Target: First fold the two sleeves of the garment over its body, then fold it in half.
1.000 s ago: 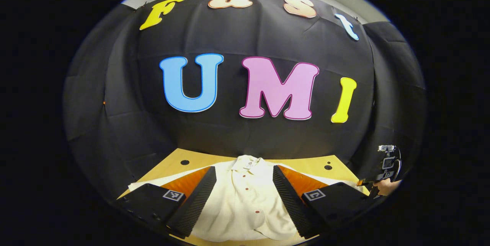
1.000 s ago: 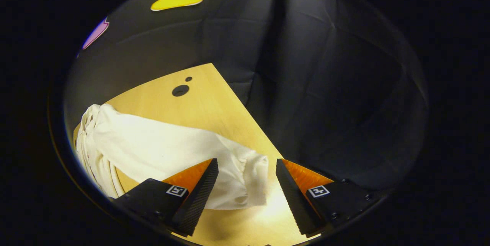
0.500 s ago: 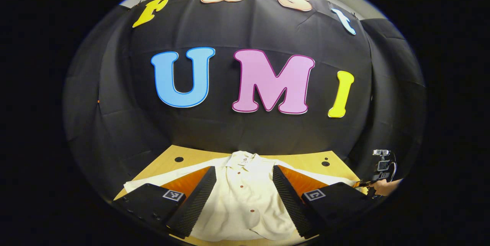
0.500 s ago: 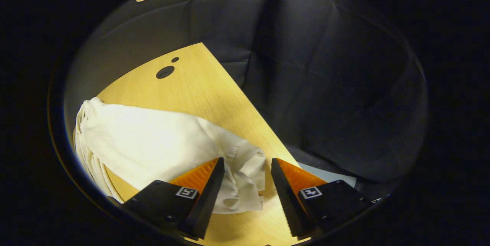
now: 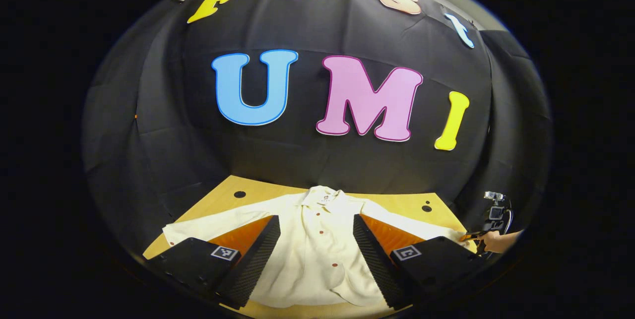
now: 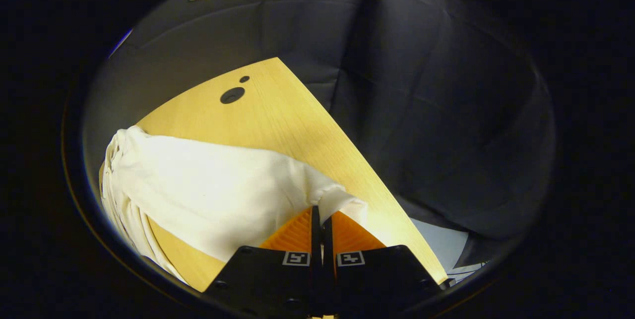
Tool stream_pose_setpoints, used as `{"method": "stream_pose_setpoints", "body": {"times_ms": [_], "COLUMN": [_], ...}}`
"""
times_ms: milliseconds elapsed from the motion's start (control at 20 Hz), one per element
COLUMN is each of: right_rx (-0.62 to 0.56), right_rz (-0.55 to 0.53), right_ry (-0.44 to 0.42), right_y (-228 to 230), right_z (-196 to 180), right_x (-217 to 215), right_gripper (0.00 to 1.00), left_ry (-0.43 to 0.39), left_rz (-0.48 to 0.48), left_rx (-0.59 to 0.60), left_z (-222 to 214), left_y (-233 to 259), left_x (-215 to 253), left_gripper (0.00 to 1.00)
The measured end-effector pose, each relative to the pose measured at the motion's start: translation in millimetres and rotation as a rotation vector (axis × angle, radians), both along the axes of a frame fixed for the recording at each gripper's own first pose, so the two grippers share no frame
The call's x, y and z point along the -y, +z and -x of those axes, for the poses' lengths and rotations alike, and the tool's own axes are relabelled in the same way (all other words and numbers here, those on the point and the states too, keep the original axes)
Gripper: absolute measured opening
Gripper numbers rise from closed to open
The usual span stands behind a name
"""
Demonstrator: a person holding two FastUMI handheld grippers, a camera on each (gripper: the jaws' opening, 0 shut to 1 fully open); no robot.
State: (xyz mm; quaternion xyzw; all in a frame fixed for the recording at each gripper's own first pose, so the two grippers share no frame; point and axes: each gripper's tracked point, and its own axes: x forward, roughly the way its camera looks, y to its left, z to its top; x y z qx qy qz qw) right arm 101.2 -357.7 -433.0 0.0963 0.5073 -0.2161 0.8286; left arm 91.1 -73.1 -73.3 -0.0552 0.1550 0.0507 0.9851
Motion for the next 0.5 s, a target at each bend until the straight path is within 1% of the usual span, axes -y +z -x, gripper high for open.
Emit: {"method": "stream_pose_setpoints", "body": {"times_ms": [100, 200, 350, 500], "right_rx": [0.031, 0.065, 0.118, 0.183], "right_rz": [0.032, 0.022, 0.001, -0.029], "right_ry": [0.070, 0.137, 0.257, 0.377], "right_y": [22, 45, 75, 112], "right_z": [-11, -27, -61, -96], "right_x": [-15, -44, -102, -174], "right_gripper": [0.05, 0.05, 0.05, 0.05], "left_ry": [0.004, 0.006, 0.001, 0.023], "left_rz": [-0.011, -0.031, -0.030, -0.037], "left_rx": [0.004, 0.006, 0.002, 0.001], "left_z": [3, 6, 12, 14], "left_y": [-1, 0, -5, -11], "left_x": [-8, -18, -32, -57], "left_gripper": [0.97, 0.96, 0.97, 0.97]}}
